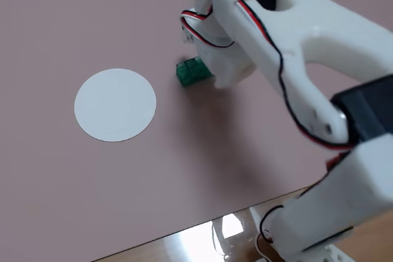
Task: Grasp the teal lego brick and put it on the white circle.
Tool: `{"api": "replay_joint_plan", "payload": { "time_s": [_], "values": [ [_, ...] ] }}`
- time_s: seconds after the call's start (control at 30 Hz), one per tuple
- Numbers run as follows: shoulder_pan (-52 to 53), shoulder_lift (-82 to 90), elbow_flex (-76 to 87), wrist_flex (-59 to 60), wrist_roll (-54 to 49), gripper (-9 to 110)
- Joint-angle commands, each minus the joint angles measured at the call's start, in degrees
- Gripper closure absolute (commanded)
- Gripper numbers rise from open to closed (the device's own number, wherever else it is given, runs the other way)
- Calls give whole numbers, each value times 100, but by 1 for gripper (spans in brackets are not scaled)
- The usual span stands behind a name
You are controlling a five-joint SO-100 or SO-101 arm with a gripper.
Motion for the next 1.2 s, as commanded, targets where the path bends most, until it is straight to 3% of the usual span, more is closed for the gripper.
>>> {"api": "replay_joint_plan", "payload": {
  "time_s": [0.0,0.2,0.4,0.57,0.8,1.17],
  "values": [
    [-62,-439,-413,18,-53,71],
    [-132,-1143,-896,18,-114,76],
    [-220,-1617,-1222,105,-272,92],
    [-229,-1529,-1213,246,-325,97],
    [-132,-861,-914,325,-158,97],
    [-334,1556,-826,1002,158,98]
  ]
}}
